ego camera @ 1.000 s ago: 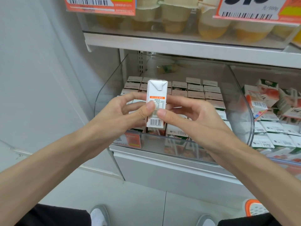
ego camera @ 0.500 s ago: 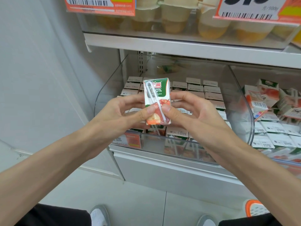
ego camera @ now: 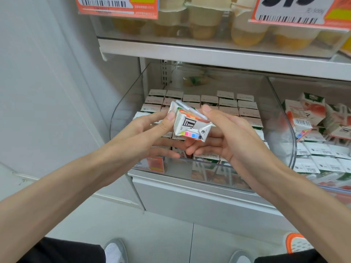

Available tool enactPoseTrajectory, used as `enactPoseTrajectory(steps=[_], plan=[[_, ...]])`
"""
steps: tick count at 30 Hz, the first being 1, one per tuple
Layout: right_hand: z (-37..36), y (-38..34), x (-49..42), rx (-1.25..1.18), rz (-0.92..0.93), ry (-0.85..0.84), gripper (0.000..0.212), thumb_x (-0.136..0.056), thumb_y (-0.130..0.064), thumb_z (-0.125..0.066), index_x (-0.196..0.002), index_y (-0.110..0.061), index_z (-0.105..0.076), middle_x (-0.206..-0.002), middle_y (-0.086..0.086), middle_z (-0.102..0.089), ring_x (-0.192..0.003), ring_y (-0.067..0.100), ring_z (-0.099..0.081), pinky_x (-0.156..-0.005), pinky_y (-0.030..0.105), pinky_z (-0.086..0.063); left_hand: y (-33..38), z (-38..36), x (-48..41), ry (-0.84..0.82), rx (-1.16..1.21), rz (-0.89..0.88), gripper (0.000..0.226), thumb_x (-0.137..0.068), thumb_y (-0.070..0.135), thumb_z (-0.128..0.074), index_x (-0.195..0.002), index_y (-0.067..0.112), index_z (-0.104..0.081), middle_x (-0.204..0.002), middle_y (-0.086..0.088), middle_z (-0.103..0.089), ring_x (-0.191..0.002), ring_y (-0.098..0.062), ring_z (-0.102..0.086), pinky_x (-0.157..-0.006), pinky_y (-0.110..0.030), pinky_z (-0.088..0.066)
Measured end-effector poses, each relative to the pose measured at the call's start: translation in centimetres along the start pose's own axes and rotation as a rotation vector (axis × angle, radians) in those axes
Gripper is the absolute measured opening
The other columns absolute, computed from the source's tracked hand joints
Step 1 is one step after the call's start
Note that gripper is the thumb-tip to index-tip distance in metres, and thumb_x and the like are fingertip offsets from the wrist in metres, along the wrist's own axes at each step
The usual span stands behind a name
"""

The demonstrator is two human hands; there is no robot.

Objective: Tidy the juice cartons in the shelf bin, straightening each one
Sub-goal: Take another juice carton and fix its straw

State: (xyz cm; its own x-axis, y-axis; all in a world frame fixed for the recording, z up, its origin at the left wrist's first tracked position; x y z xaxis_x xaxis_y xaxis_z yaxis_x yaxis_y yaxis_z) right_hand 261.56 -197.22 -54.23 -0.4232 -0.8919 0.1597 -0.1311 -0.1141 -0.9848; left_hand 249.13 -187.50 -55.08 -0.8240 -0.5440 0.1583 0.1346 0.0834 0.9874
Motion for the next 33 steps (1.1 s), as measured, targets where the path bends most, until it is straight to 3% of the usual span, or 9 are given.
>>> enactPoseTrajectory(steps=[10,15,19,21,24,29,33], plan=[[-0.3,-0.3,0.1,0.053,0.016,-0.054,0.059,-0.107,-0.052,-0.044,-0.104,-0.002,-0.077,-0.084,0.022,-0.079,-0.07,0.025,-0.074,-0.071,0.028,-0.06,-0.4,-0.8,0.1,-0.025,0.16,0.092,0.051,-0.101,0.048,-0.051,-0.133,0.013,-0.071,-0.122,-0.014,-0.077,-0.109,-0.035,-0.077,-0.093,-0.039,-0.063],[0.2,-0.3,-0.2,0.096,0.028,-0.021,0.056,-0.108,-0.049,-0.045,-0.101,-0.004,-0.077,-0.081,0.019,-0.079,-0.067,0.023,-0.071,-0.067,0.026,-0.057,-0.5,-1.0,0.3,0.014,0.317,0.153,0.051,-0.099,0.05,-0.058,-0.129,0.013,-0.074,-0.115,-0.015,-0.079,-0.109,-0.028,-0.077,-0.094,-0.034,-0.062],[0.7,-1.1,0.0,0.176,0.103,0.015,0.023,-0.103,-0.016,-0.061,-0.119,-0.021,-0.076,-0.096,0.01,-0.081,-0.078,0.019,-0.074,-0.071,0.032,-0.059,-1.4,-0.4,0.5,0.126,0.378,0.264,0.06,-0.094,0.058,-0.063,-0.133,0.012,-0.066,-0.109,-0.013,-0.081,-0.101,-0.024,-0.08,-0.074,-0.027,-0.065],[0.7,-2.1,0.2,0.347,0.256,0.028,0.045,-0.092,-0.006,-0.073,-0.128,-0.034,-0.072,-0.111,0.003,-0.075,-0.086,0.012,-0.072,-0.077,0.036,-0.06,-1.4,-0.1,0.6,0.15,0.379,0.275,0.06,-0.091,0.06,-0.064,-0.128,0.014,-0.071,-0.104,-0.012,-0.082,-0.096,-0.024,-0.081,-0.068,-0.026,-0.064],[-0.1,-2.8,0.7,0.427,0.409,-0.014,0.061,-0.081,-0.019,-0.092,-0.133,-0.037,-0.066,-0.124,-0.001,-0.067,-0.099,0.016,-0.071,-0.078,0.034,-0.06,-1.3,-0.3,0.7,0.14,0.335,0.256,0.051,-0.092,0.059,-0.063,-0.122,0.02,-0.076,-0.105,-0.008,-0.082,-0.094,-0.022,-0.081,-0.07,-0.025,-0.064],[1.1,-3.0,0.8,0.257,0.433,0.084,0.039,-0.086,-0.017,-0.086,-0.122,-0.025,-0.075,-0.114,-0.005,-0.078,-0.101,0.017,-0.075,-0.09,0.037,-0.063,-0.8,-0.5,0.6,0.101,0.214,0.211,0.061,-0.086,0.064,-0.062,-0.128,0.02,-0.069,-0.107,-0.008,-0.082,-0.098,-0.024,-0.081,-0.075,-0.028,-0.065],[1.8,-2.9,0.6,0.136,0.397,0.125,0.037,-0.087,-0.016,-0.082,-0.124,-0.018,-0.075,-0.113,-0.001,-0.08,-0.099,0.016,-0.078,-0.089,0.024,-0.06,0.2,1.0,0.6,0.172,-0.11,0.022,0.066,-0.079,0.038,-0.082,-0.135,0.022,-0.051,-0.117,0.002,-0.079,-0.091,-0.023,-0.081,-0.064,-0.031,-0.065]])
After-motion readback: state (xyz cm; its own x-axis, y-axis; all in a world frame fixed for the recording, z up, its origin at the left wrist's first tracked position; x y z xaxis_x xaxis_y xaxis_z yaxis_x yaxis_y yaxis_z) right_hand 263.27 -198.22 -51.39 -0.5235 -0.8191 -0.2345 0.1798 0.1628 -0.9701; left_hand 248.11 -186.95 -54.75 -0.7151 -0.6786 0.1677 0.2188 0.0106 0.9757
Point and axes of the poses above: each hand's wrist, its own x-axis away from the middle knuckle, its own z-axis out of the back of the hand, y = z × x, the point moved 9 cm from there along -x, towards the middle knuckle
